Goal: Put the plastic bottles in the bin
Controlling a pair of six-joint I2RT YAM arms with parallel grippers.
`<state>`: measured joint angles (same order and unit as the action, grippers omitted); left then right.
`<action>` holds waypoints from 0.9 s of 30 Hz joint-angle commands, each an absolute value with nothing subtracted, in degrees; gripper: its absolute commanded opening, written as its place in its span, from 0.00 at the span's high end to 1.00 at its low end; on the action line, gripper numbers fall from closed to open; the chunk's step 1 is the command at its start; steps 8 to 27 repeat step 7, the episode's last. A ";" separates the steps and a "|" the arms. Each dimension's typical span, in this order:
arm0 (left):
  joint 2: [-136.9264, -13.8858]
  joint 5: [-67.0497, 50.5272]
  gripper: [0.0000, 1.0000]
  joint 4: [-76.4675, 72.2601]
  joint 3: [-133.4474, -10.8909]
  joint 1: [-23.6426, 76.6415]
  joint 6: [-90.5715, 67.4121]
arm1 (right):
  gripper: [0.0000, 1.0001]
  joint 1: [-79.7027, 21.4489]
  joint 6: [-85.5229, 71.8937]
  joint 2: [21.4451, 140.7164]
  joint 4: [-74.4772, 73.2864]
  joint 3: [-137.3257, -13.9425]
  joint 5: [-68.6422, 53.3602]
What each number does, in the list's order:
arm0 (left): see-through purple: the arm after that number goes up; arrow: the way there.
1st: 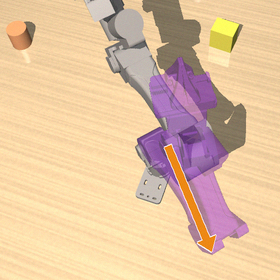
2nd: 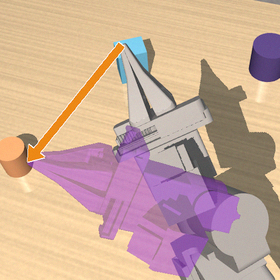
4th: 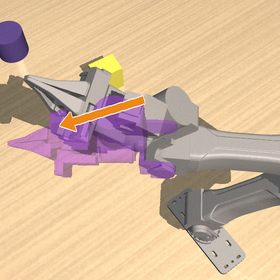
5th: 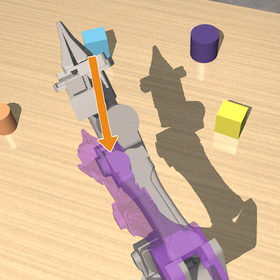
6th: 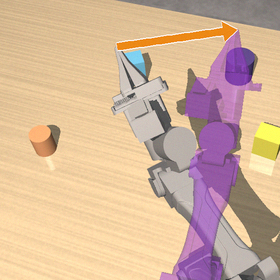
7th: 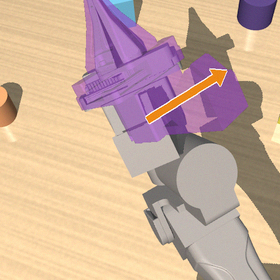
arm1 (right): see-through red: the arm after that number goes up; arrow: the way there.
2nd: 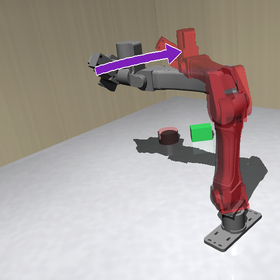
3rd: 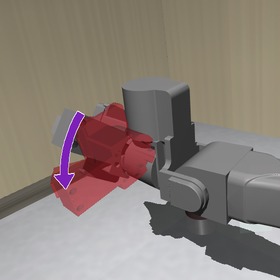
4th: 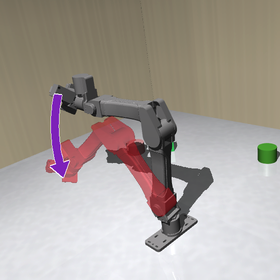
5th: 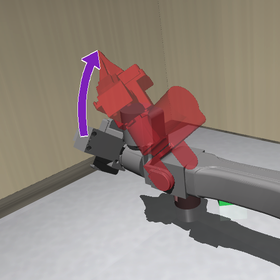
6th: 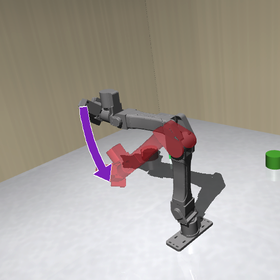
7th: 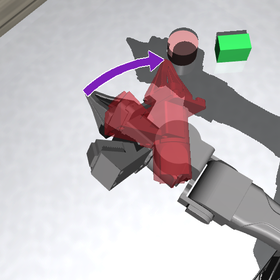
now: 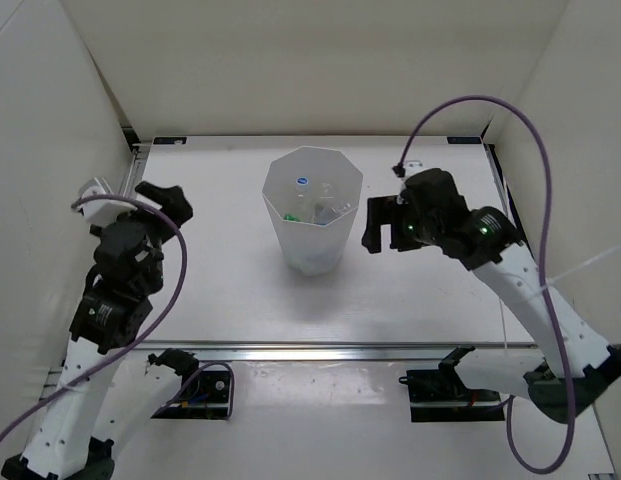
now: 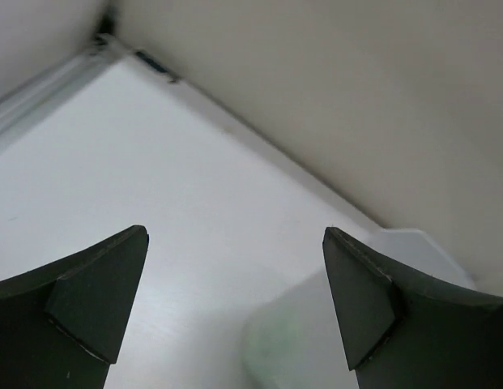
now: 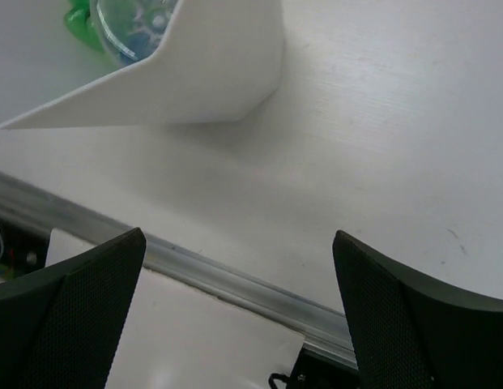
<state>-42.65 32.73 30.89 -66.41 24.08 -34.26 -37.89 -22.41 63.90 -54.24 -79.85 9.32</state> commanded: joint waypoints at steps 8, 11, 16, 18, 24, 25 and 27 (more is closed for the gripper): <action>-48.07 58.70 0.00 61.56 -56.87 17.23 -54.45 | 0.00 -35.78 -17.23 68.47 -55.99 -85.08 -2.92; -48.07 58.70 0.00 61.56 -56.87 17.23 -54.45 | 0.00 -35.78 -17.23 68.47 -55.99 -85.08 -2.92; -48.07 58.70 0.00 61.56 -56.87 17.23 -54.45 | 0.00 -35.78 -17.23 68.47 -55.99 -85.08 -2.92; -48.07 58.70 0.00 61.56 -56.87 17.23 -54.45 | 0.00 -35.78 -17.23 68.47 -55.99 -85.08 -2.92; -48.07 58.70 0.00 61.56 -56.87 17.23 -54.45 | 0.00 -35.78 -17.23 68.47 -55.99 -85.08 -2.92; -48.07 58.70 0.00 61.56 -56.87 17.23 -54.45 | 0.00 -35.78 -17.23 68.47 -55.99 -85.08 -2.92; -48.07 58.70 0.00 61.56 -56.87 17.23 -54.45 | 0.00 -35.78 -17.23 68.47 -55.99 -85.08 -2.92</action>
